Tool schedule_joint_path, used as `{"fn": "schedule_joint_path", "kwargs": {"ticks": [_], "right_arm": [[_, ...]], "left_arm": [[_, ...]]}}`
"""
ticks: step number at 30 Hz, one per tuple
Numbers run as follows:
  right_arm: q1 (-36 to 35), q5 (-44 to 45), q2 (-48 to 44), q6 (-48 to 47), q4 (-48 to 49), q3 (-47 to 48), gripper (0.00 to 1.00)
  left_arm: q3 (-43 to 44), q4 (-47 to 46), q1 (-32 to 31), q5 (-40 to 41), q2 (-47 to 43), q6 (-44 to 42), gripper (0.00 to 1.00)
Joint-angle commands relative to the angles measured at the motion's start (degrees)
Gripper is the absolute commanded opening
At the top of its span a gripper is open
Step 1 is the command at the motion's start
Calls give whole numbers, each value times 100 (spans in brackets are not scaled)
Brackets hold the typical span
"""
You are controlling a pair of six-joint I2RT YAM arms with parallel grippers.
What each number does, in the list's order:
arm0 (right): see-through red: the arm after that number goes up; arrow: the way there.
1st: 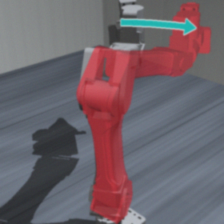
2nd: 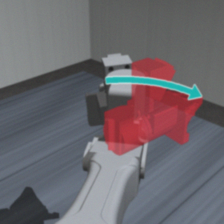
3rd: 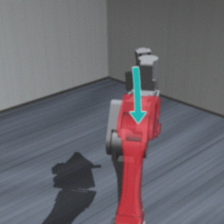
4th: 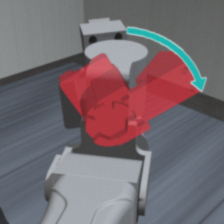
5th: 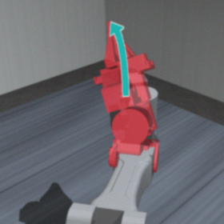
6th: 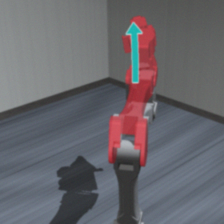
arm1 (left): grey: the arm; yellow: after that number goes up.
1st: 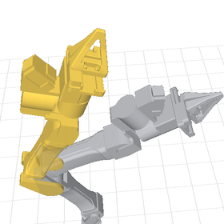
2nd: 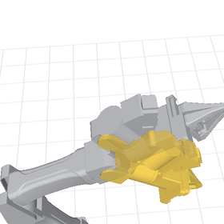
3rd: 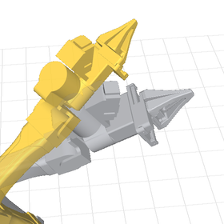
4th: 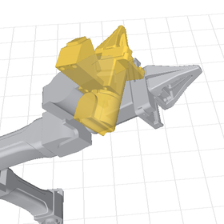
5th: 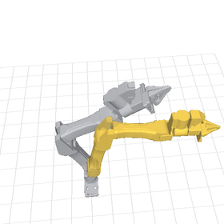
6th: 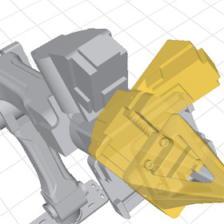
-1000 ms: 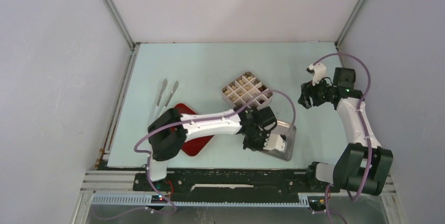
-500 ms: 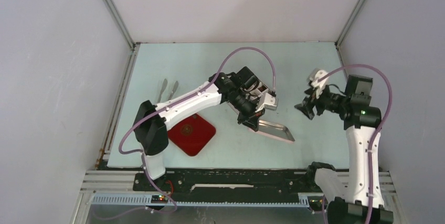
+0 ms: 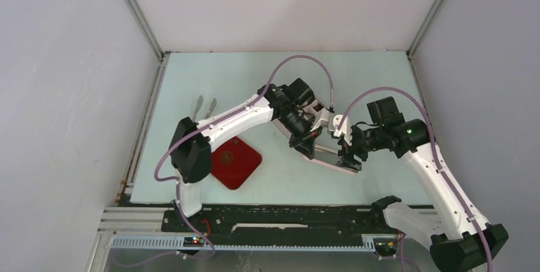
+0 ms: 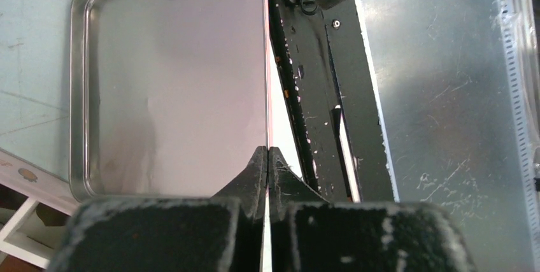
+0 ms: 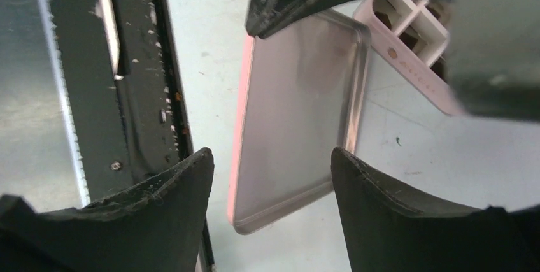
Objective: Pack the chocolate
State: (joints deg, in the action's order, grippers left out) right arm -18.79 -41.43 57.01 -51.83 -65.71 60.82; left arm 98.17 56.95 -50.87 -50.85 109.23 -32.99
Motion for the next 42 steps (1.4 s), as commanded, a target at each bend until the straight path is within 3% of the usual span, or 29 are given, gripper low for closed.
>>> {"fn": "schedule_joint_path", "kwargs": {"ticks": [1,12,17,22,28,34,39,42], "right_arm": [[-158,1150,-85,532,675,-320,71],[-425,1002,-32,751,1065,-801,70],[-581,1338,177,796,1284,-878,67],[-614,1783,389,960,1659,-879,56],[-604,2005,516,1019,2037,-879,31],[-502,1936,515,952,2132,-817,19],[-212,1195,493,824,1917,-440,16],[73,312,592,827,1584,-68,15]], "left_arm": [[353,-101,67,-348,-8,158,0],[587,-571,317,-645,225,861,0],[756,-607,431,-777,336,1023,0],[850,-576,527,-769,442,1062,0],[881,-857,684,-562,490,1436,0],[881,-810,965,-98,264,1502,33],[818,-912,1476,409,-252,1641,46],[209,-1482,1901,1164,-701,2174,49]]}}
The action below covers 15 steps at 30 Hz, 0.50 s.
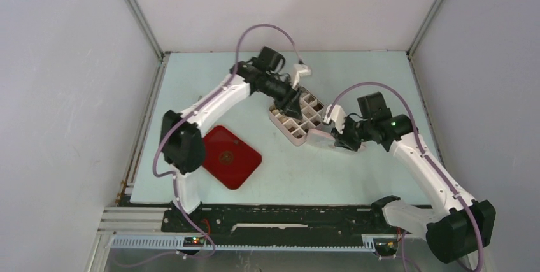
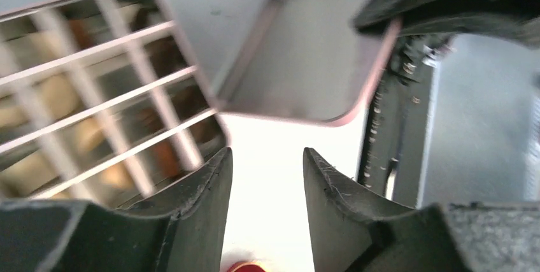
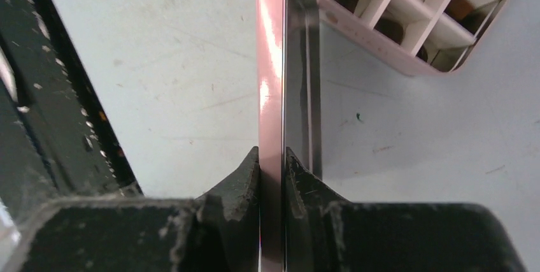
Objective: Pack the chocolate
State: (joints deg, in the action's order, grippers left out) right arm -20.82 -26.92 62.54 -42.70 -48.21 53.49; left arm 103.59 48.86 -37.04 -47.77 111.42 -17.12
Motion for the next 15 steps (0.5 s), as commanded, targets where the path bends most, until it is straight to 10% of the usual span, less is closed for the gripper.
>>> {"fn": "schedule_joint_path", "kwargs": {"ticks": [1,15], "right_arm": [[355,-1407,105,-44,-229,772,15],[1143,-4748,3042,2030,460,2477,15]], "left_arm": [[-666,-962,662,1249,-1100,793,49],[-3312,-2242,1684,2047,-1975,1569,50]]}}
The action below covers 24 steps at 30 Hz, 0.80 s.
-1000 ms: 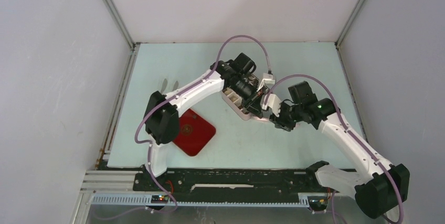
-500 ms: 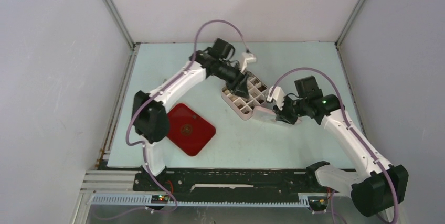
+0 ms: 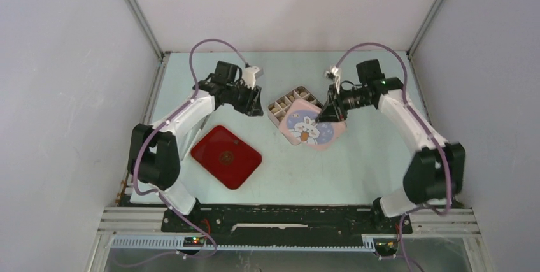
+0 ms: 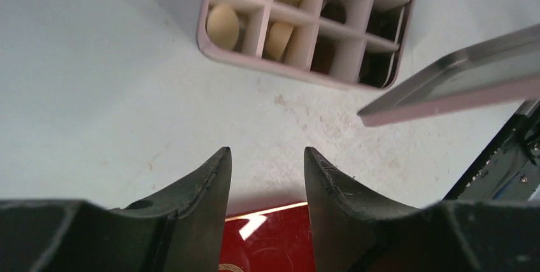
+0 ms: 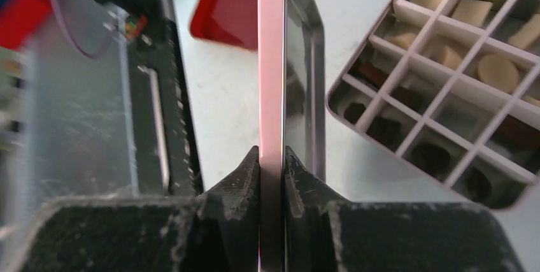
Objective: Pack the chocolate
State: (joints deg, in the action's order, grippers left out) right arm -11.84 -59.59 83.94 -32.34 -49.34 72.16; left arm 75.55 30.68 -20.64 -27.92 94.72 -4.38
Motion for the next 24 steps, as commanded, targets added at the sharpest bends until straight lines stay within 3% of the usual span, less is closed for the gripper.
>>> {"fn": "schedule_joint_path", "kwargs": {"ticks": [1,4,9,13,15,18,24], "right_arm": [[310,-1701,1164,1298,695,736,15],[442,-1944,1887,2081,1362,1075,14],[599,-1754,2588,3893,3300,1203,16],[693,-1328,2987,5061,4585,1225,18],[765,-1230,3227,5488,5116,1287,19],[837,-1145,3647,5881,5395,1502,21],[984,-1038,4111,6031,5418,1729,28]], "left_arm": [[-636,-490,51,100,-321,355,50],[-844,-562,65,167,-406,477,51],[-1445,-1202,242,1023,-922,1358,57],[-1478,-1287,338,840,-942,1923,77],[-1473,-1482,495,50,-716,2390,98],[-1506,-1853,579,-388,-274,2901,100],[-1340,-1908,490,-98,274,3157,100]]}}
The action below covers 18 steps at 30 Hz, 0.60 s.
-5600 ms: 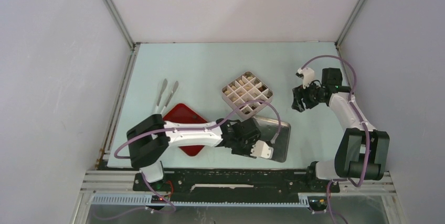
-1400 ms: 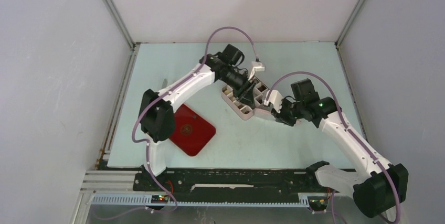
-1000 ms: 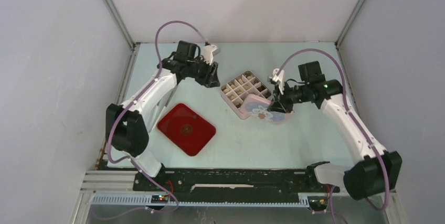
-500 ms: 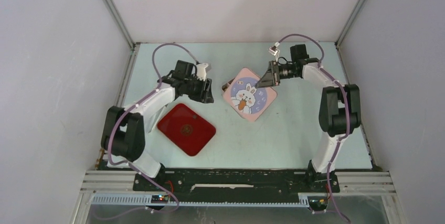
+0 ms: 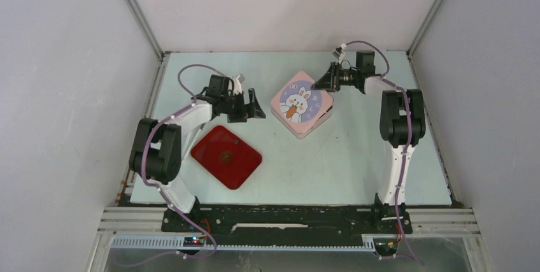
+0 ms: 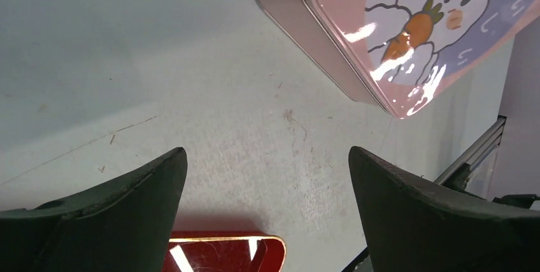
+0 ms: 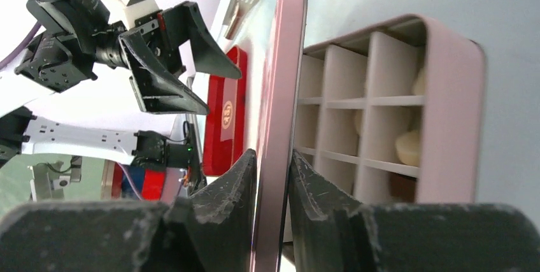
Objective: Pack the chocolate
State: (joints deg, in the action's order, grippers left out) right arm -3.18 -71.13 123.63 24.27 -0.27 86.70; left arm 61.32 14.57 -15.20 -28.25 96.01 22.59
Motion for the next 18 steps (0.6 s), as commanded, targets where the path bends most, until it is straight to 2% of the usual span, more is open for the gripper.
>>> {"fn": "schedule_joint_path", "kwargs": {"ticks": [1,5,10,13,18], "right_arm": [[154,139,165,359,517,288,28],[261,329,239,80,208,475,33],[162,981,344,-1159,-1375,1024,40],[64,1512,322,-1686,-1764,1135,41],[-30,2296,357,-2186,-2409,1467,46]], "left_arm": [[96,-394,-94,-101,184,554,100],[218,-471,-383,192,175,870,100],[595,-362,-958,753,353,1054,100],[962,-173,-1139,698,739,1055,100],[753,-889,-1222,224,1000,1421,97]]}}
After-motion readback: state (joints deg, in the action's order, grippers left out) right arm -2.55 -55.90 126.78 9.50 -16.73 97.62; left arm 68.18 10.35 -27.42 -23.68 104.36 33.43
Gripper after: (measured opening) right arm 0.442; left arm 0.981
